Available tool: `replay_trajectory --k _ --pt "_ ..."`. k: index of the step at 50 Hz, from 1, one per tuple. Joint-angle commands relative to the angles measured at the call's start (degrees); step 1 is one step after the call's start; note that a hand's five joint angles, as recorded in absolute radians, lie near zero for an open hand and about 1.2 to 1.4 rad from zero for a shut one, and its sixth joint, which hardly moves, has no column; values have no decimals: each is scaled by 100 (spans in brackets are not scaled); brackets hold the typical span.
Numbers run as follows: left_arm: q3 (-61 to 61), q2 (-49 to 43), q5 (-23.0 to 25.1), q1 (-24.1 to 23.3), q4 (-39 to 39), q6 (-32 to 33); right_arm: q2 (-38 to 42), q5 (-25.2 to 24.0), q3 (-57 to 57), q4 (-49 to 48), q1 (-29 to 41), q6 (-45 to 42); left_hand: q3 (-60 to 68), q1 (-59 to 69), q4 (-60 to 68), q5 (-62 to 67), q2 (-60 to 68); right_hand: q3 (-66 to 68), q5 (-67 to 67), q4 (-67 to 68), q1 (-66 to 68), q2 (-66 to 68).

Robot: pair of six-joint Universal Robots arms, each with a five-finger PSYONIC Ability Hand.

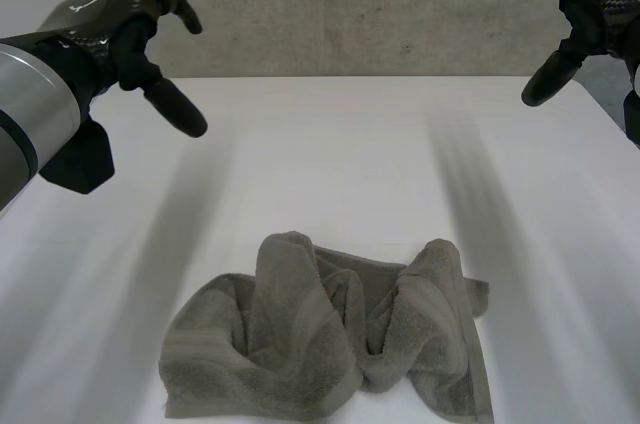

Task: Fold the towel.

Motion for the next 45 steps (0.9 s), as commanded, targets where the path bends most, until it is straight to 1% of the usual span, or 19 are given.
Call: replay_trajectory --k 1,18,23,27,35,37,38,39,40,41,42,43,44,45 --pt "-2 12 -341 -15 20 325 -5 -38 -11 32 -34 -5 -387 -401 -414 -271 -368 -414 -325 -456 -331 -442" --pt "77 65 -367 3 -15 307 13 -38 -20 120 -43 -5 -387 -401 -414 -271 -368 -414 -325 -456 -331 -442" --pt "86 48 -367 3 -50 307 223 -55 -116 392 -43 -22 -387 -401 -414 -271 -368 -414 -325 -456 -331 -442" --pt "86 30 -358 3 -50 298 259 -29 -151 410 -43 -14 -387 -401 -414 -271 -368 -414 -325 -456 -331 -442" --pt "-2 21 -253 -59 -32 298 259 -152 -169 428 27 -110 -253 -266 -280 -137 -233 -414 -325 -456 -331 -442" --pt "-90 21 18 -234 -41 316 250 -231 -178 472 45 -242 -152 -166 -179 -36 -133 -414 -325 -456 -331 -442" --pt "-90 21 19 -235 -41 316 259 -405 -160 611 62 -538 -152 -165 -179 -36 -133 -414 -325 -456 -331 -442" --pt "-116 -5 254 -383 -67 368 250 -642 -117 821 10 -985 -152 -165 -179 -36 -133 -414 -325 -456 -331 -442" --pt "-151 -14 535 -497 -111 377 250 -644 -116 823 10 -989 -152 -165 -179 -36 -133 -414 -325 -456 -331 -442" --pt "-152 -14 538 -498 -111 377 259 -897 -55 1041 -25 -1424 -152 -165 -179 -36 -133 -414 -325 -456 -331 -442" --pt "-230 -40 790 -533 -155 386 259 -1091 6 1217 -17 -1829 -168 -182 -195 -52 -149 -414 -325 -456 -331 -442" --pt "-318 -127 1036 -533 -190 395 259 -1092 7 1219 -17 -1833 -169 -182 -196 -53 -149 -414 -325 -456 -331 -442" --pt "-319 -128 1039 -533 -191 395 259 -1275 102 1393 -26 -2155 -169 -182 -196 -53 -149 -414 -325 -456 -331 -442" --pt "-406 -259 1230 -533 -234 404 259 -1416 225 1499 -26 -2402 -169 -182 -196 -53 -149 -414 -325 -456 -331 -442"
